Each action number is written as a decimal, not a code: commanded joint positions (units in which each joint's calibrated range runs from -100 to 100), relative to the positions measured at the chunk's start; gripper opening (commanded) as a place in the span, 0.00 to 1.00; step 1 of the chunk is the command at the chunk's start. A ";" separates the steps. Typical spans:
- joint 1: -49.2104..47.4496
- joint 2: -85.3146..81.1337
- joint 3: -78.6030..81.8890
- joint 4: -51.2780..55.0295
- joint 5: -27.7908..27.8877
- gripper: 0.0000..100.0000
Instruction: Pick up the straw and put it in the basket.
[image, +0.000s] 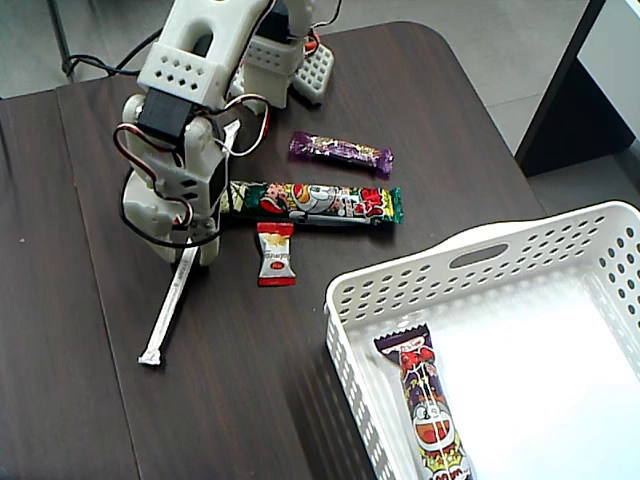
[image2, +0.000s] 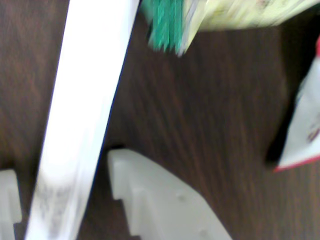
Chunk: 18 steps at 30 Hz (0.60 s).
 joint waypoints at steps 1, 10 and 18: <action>-0.52 1.15 -0.47 -0.98 0.02 0.11; -0.52 0.98 -0.37 -1.06 -0.24 0.01; -0.66 -4.10 -1.01 0.47 -0.29 0.01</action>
